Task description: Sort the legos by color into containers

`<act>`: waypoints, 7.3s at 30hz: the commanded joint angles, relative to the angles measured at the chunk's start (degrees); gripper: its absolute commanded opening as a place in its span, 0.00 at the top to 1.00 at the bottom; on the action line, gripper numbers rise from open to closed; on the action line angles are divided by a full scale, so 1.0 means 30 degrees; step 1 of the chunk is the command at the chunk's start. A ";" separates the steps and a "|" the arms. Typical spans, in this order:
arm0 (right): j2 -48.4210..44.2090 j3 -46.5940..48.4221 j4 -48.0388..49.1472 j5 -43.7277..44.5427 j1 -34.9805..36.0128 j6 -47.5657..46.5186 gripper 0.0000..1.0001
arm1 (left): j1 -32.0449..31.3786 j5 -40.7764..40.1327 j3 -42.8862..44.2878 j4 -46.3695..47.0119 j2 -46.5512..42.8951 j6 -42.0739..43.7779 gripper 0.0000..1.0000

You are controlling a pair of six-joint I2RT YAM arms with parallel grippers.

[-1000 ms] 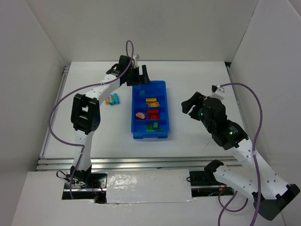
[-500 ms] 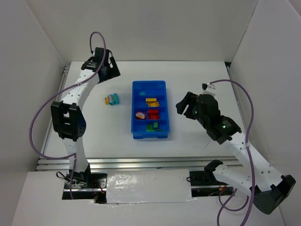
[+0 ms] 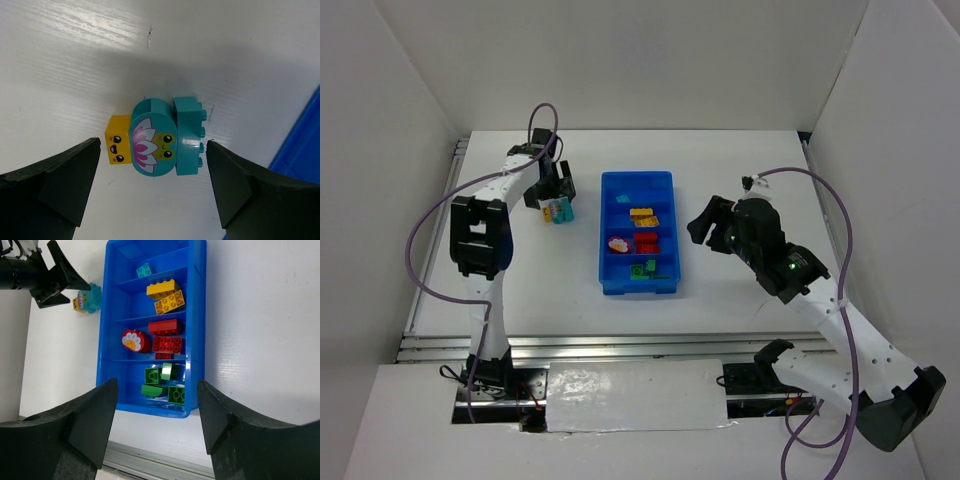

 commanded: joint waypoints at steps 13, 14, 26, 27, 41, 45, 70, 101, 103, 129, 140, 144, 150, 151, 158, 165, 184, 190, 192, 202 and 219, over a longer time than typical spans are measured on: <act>-0.0402 0.0225 0.0508 -0.0070 -0.0116 -0.0342 0.28 | -0.0038 0.0267 -0.0206 -0.0253 0.1388 0.0100 0.01; -0.0343 0.0225 0.0538 -0.0100 -0.0145 -0.0342 0.28 | -0.0038 0.0266 -0.0235 -0.0253 0.1388 0.0071 0.00; 0.0214 0.0489 0.0860 -0.0364 -0.0116 -0.0605 0.28 | -0.0038 0.0647 -0.1377 0.0537 0.0480 0.0188 0.75; 0.0243 0.0489 0.0889 -0.0393 -0.0116 -0.0605 0.28 | -0.0009 0.0646 -0.1320 0.0509 0.0393 0.0188 0.81; 0.1296 0.0780 0.1328 -0.1564 -0.0117 -0.0722 0.28 | -0.0038 0.3692 -0.2432 0.1182 -0.3619 0.0305 1.00; 0.1912 0.1191 0.1884 -0.2880 -0.0204 -0.0839 0.28 | -0.0009 0.4541 -0.2812 0.1036 -0.5142 0.0481 1.00; 0.9091 0.3623 1.1819 -0.7838 0.2462 0.2736 0.30 | -0.5341 0.6564 -0.4601 0.1505 -1.2616 -0.8747 1.00; 0.7543 -0.0092 1.7703 -1.1144 0.1849 0.2323 1.00 | -0.6425 0.8935 -0.5600 0.4666 -1.4521 -0.7348 0.01; 0.7044 -0.0505 1.7736 -1.1524 0.1467 0.2761 1.00 | -0.6425 0.9492 -0.4869 0.4640 -1.4375 -0.6612 0.01; 0.2411 -0.0683 1.9991 -2.1752 -0.2372 0.5400 1.00 | -0.5663 2.2440 -0.8642 1.2864 -1.6893 -0.1128 0.05; 0.3260 -0.0361 2.0720 -2.2185 -0.2343 0.5634 0.82 | -0.7274 2.3293 -0.8059 1.2842 -1.5957 -0.1599 0.95; 0.3029 -0.0274 2.0348 -2.2749 -0.2460 0.5053 0.14 | -0.7392 2.3030 -0.7590 1.1586 -1.5722 -0.0372 1.00; 0.2616 0.0283 1.7705 -2.1925 -0.3162 0.3057 0.18 | -0.7392 2.3088 -0.6593 0.8714 -1.5312 0.1710 1.00; 0.2675 0.0313 1.7764 -2.2014 -0.3221 0.3028 0.24 | -0.7363 2.3117 -0.6564 0.8567 -1.5311 0.1827 1.00; 0.2646 -0.0448 1.8876 -2.3068 -0.4305 0.3642 0.44 | -0.7334 2.2327 -0.6417 0.8010 -1.5429 0.2267 1.00; 0.2822 -0.0712 1.9816 -2.3861 -0.4569 0.4054 1.00 | -0.7246 2.1247 -0.6416 0.7978 -1.5457 0.2327 1.00; 0.6538 0.2331 0.9690 -1.3017 -0.6300 -0.0167 1.00 | -0.3438 1.5154 -0.8672 0.6516 -1.7300 0.2180 1.00; 1.1248 0.6284 0.5728 -0.5331 -0.4136 -0.0575 1.00 | -0.3320 0.9765 -0.9083 0.5373 -1.8940 0.1655 1.00; 1.2396 0.8071 0.4937 -0.4178 -0.3722 -0.0635 1.00 | -0.3203 0.8707 -0.9374 0.4935 -1.9207 0.1332 1.00; 1.8961 1.4809 0.2736 -0.0279 -0.2549 -0.0458 1.00 | -0.2880 0.7151 -1.0284 0.3790 -1.9998 0.0569 1.00; 2.2304 1.6805 0.3878 -0.2824 -0.2431 -0.0780 0.37 | -0.2851 0.9199 -0.9933 0.3643 -1.9735 0.1623 1.00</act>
